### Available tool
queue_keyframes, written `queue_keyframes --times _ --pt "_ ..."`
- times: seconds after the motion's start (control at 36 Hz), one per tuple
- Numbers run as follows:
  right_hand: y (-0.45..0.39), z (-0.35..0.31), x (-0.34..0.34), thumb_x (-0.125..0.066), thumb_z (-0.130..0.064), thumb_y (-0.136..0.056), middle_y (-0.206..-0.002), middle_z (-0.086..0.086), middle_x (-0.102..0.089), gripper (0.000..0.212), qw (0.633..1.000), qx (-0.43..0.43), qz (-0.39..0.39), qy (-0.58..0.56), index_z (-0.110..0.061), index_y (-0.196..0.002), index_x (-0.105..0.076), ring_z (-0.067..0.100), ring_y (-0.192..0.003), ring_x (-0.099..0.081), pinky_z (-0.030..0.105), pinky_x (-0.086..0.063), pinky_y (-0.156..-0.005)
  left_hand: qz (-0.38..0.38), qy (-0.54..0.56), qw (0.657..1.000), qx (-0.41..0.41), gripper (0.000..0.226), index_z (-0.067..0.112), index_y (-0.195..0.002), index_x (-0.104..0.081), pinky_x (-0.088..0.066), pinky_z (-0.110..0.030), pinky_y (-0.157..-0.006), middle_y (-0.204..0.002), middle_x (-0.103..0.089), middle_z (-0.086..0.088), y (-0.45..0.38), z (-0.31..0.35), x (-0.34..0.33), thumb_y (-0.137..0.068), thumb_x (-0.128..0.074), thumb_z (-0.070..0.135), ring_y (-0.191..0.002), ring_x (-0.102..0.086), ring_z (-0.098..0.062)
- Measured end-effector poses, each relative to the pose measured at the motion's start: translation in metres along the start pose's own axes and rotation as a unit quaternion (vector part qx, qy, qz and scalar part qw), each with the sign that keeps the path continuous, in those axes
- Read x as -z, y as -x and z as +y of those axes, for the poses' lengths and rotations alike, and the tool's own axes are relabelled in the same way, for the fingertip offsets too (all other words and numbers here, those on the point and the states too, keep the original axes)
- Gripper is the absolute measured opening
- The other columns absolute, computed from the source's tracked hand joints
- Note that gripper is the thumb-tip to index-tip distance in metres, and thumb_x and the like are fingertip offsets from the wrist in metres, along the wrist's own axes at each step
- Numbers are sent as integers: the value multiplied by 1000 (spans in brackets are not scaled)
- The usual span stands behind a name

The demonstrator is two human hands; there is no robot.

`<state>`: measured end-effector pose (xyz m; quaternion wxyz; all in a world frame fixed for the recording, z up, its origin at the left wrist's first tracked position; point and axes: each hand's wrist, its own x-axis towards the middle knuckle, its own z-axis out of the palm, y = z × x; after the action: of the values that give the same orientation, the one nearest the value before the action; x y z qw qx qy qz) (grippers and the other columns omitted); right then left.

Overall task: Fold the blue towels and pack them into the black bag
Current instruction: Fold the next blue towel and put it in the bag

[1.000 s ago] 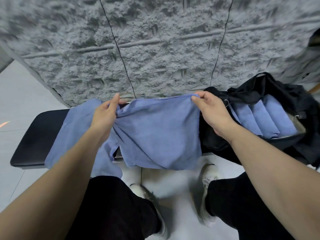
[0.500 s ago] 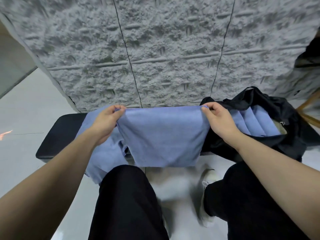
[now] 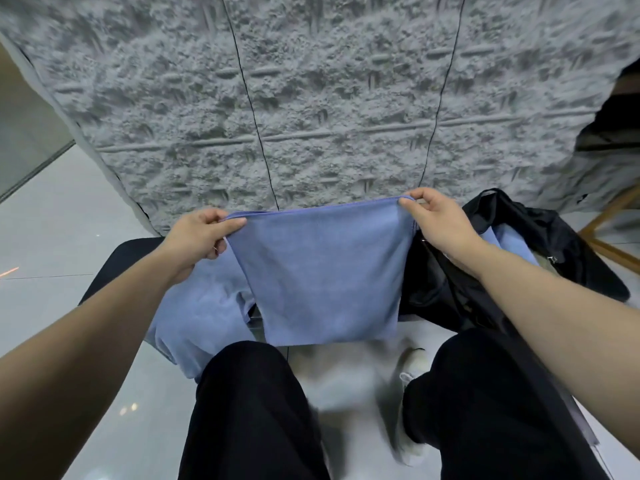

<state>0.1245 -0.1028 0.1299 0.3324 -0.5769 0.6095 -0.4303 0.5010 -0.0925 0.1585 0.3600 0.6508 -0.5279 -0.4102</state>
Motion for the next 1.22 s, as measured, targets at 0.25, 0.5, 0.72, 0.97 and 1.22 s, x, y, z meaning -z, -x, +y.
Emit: queue_keyframes --times 0.25,0.5,0.72,0.97,1.22 --pt "-30 -35 5 -58 -26 -99 -82 2 -56 9 988 -75 -7 -131 -24 -91 -56 13 -43 -57 23 -46 -40 -14 133 991 -10 16 17 -83 -55 -58 -18 -59 -72 -66 -2 -25 46 0 -92 -67 18 -61 -69 -9" --pt "-75 -67 18 -59 -24 -99 -81 2 -59 12 982 -51 22 -178 -23 -87 -57 15 -59 -65 35 -57 -76 3 112 991 -70 18 18 -80 -55 -56 -14 -65 -81 -65 -4 -55 88 5 -94 -66 13 -68 -69 -5" --pt "-74 -71 19 -54 -22 -101 -91 5 -66 16 989 -26 28 -145 -21 -86 -59 17 -87 -69 24 -56 -81 31 94 986 -133 25 22 -74 -57 -41 -29 -79 -81 -60 -1 -55 87 7 -90 -67 8 -75 -52 -13" --pt "-22 -4 4 -60 -22 -98 -88 5 -68 13 996 -62 -41 -58 -21 -86 -64 18 -88 -66 33 -53 -89 -48 -32 994 -91 22 15 -77 -55 -45 -31 -95 -107 -70 -4 -22 15 -7 -94 -63 4 -105 -63 -17" --pt "35 40 -16 -58 -20 -99 -102 8 -70 9 979 -142 -140 -33 -13 -100 -64 14 -97 -68 30 -53 -92 -76 -87 993 23 17 13 -80 -56 -45 -24 -64 -82 -63 -11 13 -65 -30 -93 -67 15 -72 -56 -17"
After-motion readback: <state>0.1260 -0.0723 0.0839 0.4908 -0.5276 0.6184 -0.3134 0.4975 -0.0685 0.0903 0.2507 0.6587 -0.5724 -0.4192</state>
